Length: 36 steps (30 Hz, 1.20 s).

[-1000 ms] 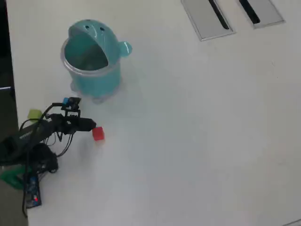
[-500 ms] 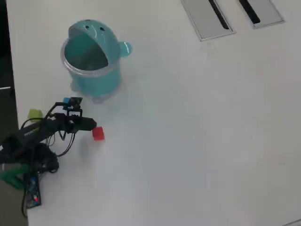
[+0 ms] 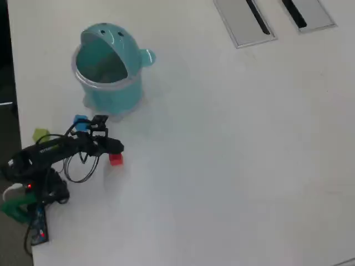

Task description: Grasp RGB lego blocks and put them in the bin one by one.

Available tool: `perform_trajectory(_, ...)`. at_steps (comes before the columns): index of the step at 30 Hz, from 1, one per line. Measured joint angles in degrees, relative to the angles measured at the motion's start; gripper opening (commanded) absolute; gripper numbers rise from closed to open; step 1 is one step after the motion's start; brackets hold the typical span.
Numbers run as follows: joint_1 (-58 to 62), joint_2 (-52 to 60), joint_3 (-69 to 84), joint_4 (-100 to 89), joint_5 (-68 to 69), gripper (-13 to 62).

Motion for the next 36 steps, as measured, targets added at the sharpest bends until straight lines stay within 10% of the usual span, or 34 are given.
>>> perform_trajectory(36, -0.18, -9.93, 3.16, 1.32, -3.16, 19.4)
